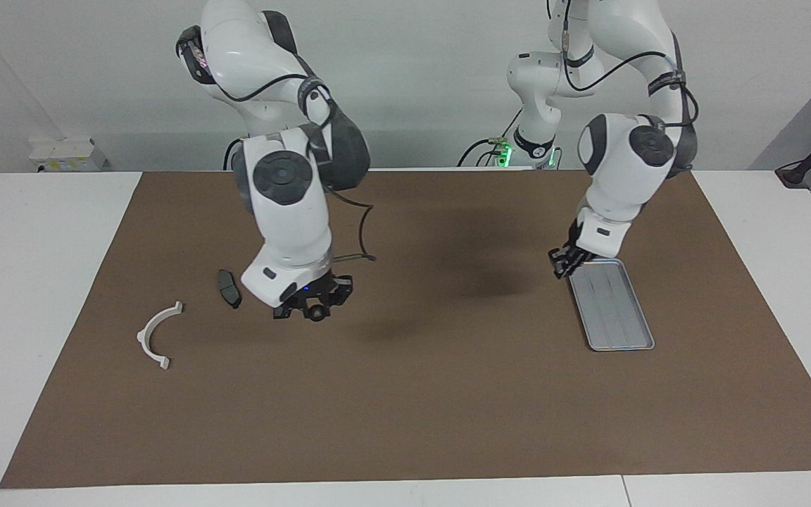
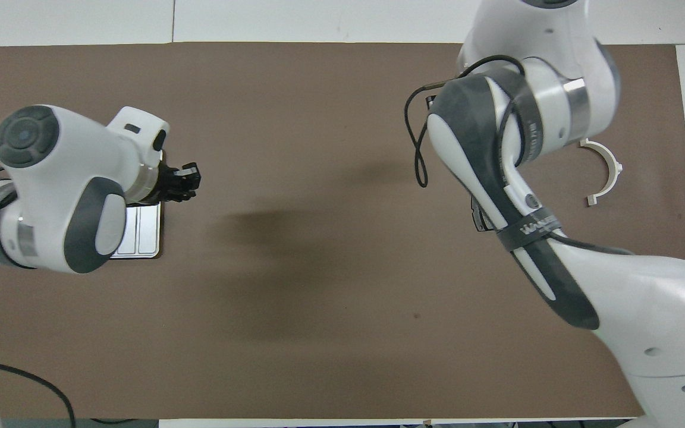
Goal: Place bearing gear from tray to pile
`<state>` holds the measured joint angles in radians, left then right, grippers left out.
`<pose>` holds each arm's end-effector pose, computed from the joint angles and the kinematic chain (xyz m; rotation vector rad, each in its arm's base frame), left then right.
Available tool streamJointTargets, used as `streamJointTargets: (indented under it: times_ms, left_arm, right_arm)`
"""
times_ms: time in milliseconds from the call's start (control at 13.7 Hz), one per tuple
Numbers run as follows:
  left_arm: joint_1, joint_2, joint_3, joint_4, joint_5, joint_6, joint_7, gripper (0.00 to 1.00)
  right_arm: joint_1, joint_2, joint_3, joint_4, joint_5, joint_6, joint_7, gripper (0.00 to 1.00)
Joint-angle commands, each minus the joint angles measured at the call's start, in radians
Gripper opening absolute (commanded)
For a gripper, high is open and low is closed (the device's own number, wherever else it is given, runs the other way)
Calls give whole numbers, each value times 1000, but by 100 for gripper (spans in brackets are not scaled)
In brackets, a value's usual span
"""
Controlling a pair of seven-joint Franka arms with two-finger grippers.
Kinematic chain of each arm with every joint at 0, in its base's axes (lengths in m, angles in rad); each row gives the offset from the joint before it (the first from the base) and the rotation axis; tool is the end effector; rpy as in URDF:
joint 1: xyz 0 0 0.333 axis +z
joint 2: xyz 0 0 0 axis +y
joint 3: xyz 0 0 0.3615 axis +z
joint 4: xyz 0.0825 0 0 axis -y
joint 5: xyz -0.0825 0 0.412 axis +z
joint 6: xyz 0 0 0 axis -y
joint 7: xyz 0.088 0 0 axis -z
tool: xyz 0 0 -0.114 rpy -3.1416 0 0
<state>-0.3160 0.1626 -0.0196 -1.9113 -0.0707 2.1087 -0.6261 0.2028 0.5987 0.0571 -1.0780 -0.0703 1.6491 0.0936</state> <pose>0.5963 -0.2114 0.4393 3.0276 0.4979 0.0015 0.7542 0.1790 0.5078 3.0893 0.2527 -0.0308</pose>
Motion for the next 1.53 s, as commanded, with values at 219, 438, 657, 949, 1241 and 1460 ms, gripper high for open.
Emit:
streamJointTargets:
  times_ms: [219, 438, 657, 949, 1241, 1460]
  left_arm:
    - [-210, 296, 24, 201, 25, 134, -274, 0]
    - [-233, 371, 26, 224, 26, 148, -297, 0]
    - [-245, 382, 33, 225, 28, 137, -313, 2]
    - [-220, 297, 38, 233, 94, 47, -305, 100]
    - [-33, 48, 36, 213, 95, -194, -122, 100]
    - [72, -93, 36, 213, 95, -379, 93, 100]
  right_arm:
    - [-181, -16, 13, -109, 1, 144, -259, 0]
    - [-210, -5, 12, -245, 0, 293, -259, 0]
    - [-233, 33, 9, -313, -6, 382, -255, 0]
    - [-252, 52, 9, -384, -13, 504, -256, 0]
    - [-252, 55, 10, -404, -11, 521, -249, 0]
    - [-252, 53, 10, -433, -6, 557, -239, 52]
